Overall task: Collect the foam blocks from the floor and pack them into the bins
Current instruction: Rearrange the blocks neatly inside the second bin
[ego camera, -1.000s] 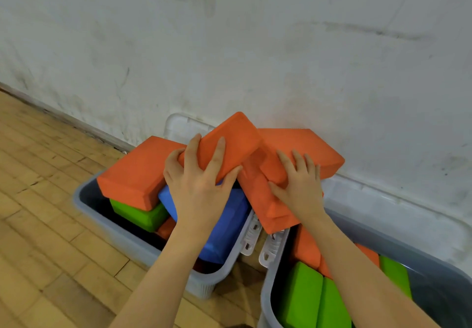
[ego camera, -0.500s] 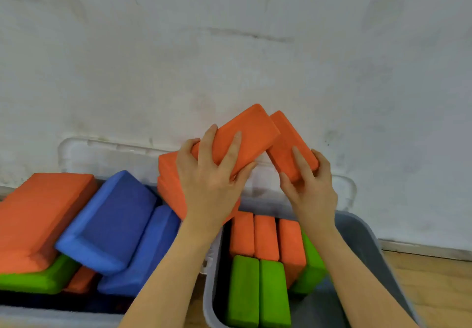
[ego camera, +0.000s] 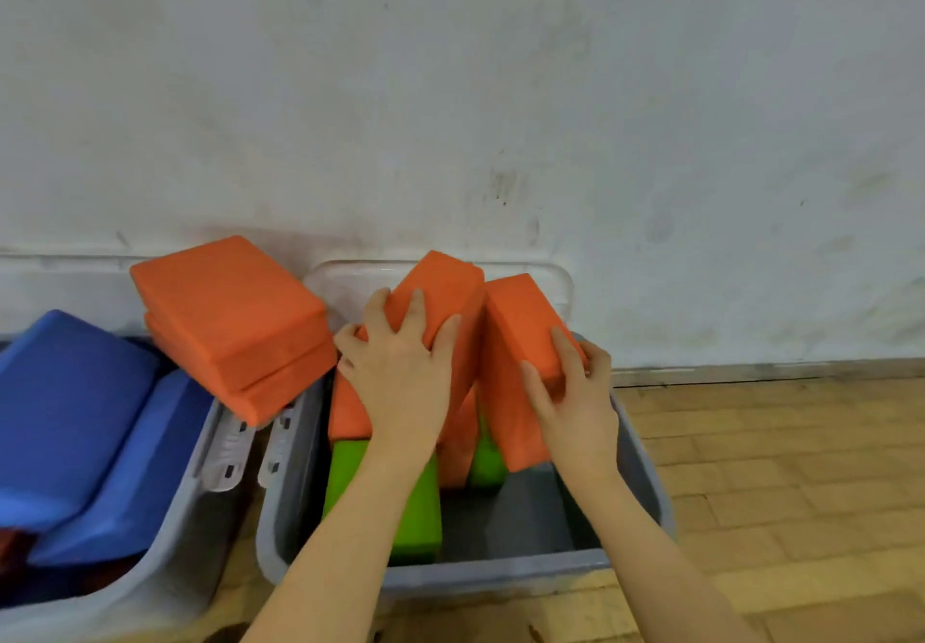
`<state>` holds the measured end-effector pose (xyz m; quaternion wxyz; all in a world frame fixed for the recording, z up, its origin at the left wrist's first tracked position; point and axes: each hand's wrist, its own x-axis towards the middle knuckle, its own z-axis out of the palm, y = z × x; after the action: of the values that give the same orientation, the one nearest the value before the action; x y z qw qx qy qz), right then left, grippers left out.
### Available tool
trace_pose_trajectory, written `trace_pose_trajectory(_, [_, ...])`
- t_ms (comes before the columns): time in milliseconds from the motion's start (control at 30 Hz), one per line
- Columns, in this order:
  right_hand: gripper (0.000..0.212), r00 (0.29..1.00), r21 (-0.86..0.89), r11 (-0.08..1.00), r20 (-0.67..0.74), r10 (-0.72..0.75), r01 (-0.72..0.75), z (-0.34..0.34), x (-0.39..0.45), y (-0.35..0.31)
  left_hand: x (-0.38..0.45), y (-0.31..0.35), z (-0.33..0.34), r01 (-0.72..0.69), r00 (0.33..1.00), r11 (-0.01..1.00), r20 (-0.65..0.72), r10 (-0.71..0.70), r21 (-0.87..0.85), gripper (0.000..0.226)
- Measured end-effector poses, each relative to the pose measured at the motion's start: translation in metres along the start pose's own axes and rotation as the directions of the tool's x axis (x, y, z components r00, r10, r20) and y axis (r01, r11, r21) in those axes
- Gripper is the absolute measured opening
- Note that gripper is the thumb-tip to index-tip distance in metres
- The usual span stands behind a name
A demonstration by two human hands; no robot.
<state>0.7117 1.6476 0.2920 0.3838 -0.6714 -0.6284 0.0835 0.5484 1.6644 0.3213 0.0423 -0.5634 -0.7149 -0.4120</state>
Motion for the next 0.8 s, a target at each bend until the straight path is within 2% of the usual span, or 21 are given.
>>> trace_pose_trajectory(67, [0.059, 0.999, 0.033, 0.999, 0.038, 0.007, -0.008, 0.007, -0.004, 0.011, -0.014, -0.008, 0.014, -0.001, 0.995, 0.997, 0.095, -0.006, 0.072, 0.055])
trace_pose_trajectory(133, [0.060, 0.998, 0.033, 0.999, 0.061, -0.013, 0.011, 0.008, -0.004, 0.021, -0.024, -0.012, 0.024, -0.073, 0.986, 0.983, 0.160, 0.046, 0.169, 0.054])
trace_pose_trajectory(267, [0.069, 0.981, -0.040, 0.988, 0.132, -0.142, 0.149, 0.000, 0.008, 0.033, -0.021, -0.003, 0.022, -0.045, 0.972, 0.983, 0.234, 0.001, 0.180, 0.068])
trace_pose_trajectory(367, [0.070, 0.945, -0.025, 0.967, 0.222, -0.241, 0.253, -0.006, 0.015, 0.036, -0.022, -0.004, 0.008, -0.206, 0.932, 0.938, 0.349, 0.101, 0.279, 0.076])
trace_pose_trajectory(467, [0.066, 0.920, 0.002, 0.955, 0.267, -0.287, 0.298, -0.008, 0.016, 0.036, -0.020, -0.013, 0.000, -0.347, 0.875, 0.874, 0.452, 0.172, 0.341, 0.073])
trace_pose_trajectory(533, [0.063, 0.916, 0.025, 0.956, 0.280, -0.288, 0.292, -0.009, 0.015, 0.039, -0.016, -0.015, -0.002, -0.412, 0.858, 0.852, 0.451, 0.244, 0.322, 0.069])
trace_pose_trajectory(633, [0.059, 0.929, 0.020, 0.949, 0.199, -0.311, 0.314, -0.019, 0.011, 0.043, -0.023, -0.005, -0.001, -0.446, 0.882, 0.854, 0.296, 0.368, 0.269, 0.057])
trace_pose_trajectory(733, [0.055, 0.925, -0.112, 0.918, 0.043, -0.377, 0.380, -0.034, 0.005, 0.046, -0.039, 0.022, 0.003, -0.403, 0.911, 0.885, 0.197, 0.363, 0.234, 0.051])
trace_pose_trajectory(800, [0.052, 0.907, -0.198, 0.887, 0.025, -0.420, 0.416, -0.041, 0.000, 0.052, -0.051, 0.035, 0.006, -0.355, 0.928, 0.912, 0.194, 0.318, 0.207, 0.049])
